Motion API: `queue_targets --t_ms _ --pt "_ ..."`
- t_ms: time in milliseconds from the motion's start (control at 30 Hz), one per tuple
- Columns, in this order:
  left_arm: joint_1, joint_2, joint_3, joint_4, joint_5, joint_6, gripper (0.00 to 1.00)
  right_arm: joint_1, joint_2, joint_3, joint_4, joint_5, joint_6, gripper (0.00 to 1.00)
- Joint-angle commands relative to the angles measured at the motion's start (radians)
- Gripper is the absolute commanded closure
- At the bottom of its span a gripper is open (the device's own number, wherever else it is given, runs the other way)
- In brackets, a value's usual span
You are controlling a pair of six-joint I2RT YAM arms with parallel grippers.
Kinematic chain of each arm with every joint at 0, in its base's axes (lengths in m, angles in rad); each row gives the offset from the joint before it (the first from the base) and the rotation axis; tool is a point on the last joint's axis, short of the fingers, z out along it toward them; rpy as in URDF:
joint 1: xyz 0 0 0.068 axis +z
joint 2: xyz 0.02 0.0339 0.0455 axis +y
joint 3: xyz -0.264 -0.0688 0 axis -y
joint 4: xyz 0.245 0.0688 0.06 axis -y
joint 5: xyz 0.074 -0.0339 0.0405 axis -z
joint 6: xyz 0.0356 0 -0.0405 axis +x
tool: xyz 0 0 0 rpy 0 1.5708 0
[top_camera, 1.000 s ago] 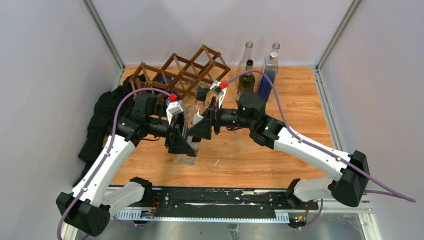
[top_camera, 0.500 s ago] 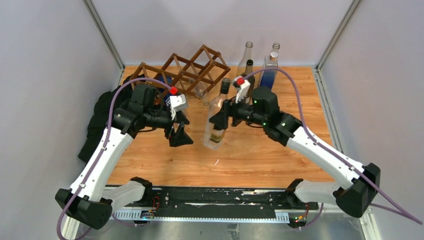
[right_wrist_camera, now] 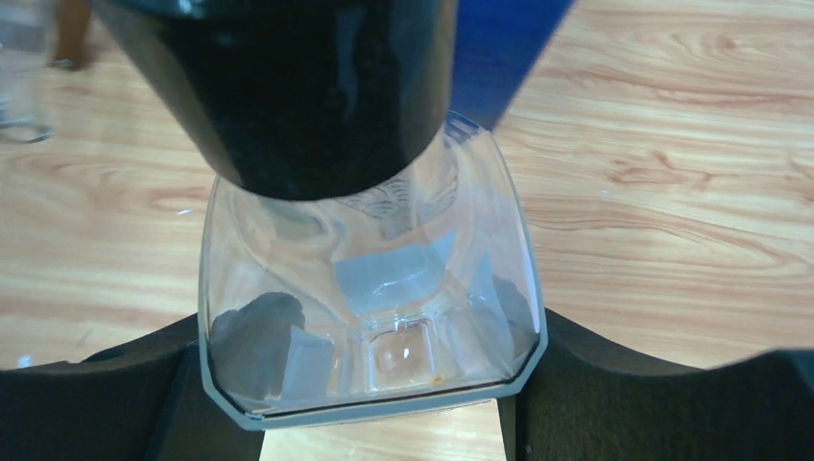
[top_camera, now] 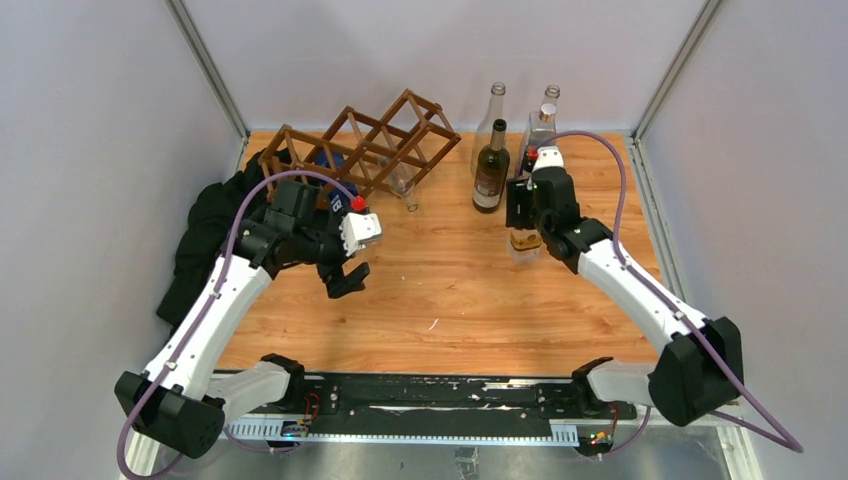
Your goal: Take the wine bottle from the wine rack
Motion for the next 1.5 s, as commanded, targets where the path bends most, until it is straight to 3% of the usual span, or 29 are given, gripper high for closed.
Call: queue_targets --t_ms 0,367,600,667,900,967,1467 --pt "-0.001 -0.028 -0.02 -0.015 -0.058 0.061 0.0 -0.042 0.038 0.013 0.233 0.126 -0.027 1.0" --pt "-0.001 -0.044 -0.022 -0.014 -0.069 0.055 0.0 -0.12 0.208 -0.038 0.447 0.317 -0.013 1.0" --pt "-0.001 -0.057 -0.028 -0.015 -0.07 0.055 0.0 -0.129 0.281 -0.04 0.502 0.359 -0.031 1.0" --pt "-0.001 -0.059 -0.028 -0.015 -0.071 0.054 0.0 -0.134 0.29 -0.046 0.506 0.354 -0.027 0.9" --pt "-0.001 -0.062 -0.028 -0.015 -0.078 0.058 0.0 -0.145 0.261 -0.102 0.536 0.299 0.0 0.39" --pt "-0.001 -0.061 -0.025 -0.015 -0.082 0.06 0.0 -0.145 0.237 -0.114 0.526 0.286 0.004 0.11" --pt "0.012 0.01 0.123 -0.014 -0.145 -0.031 0.0 -0.144 -0.063 -0.115 0.366 0.232 0.081 0.03"
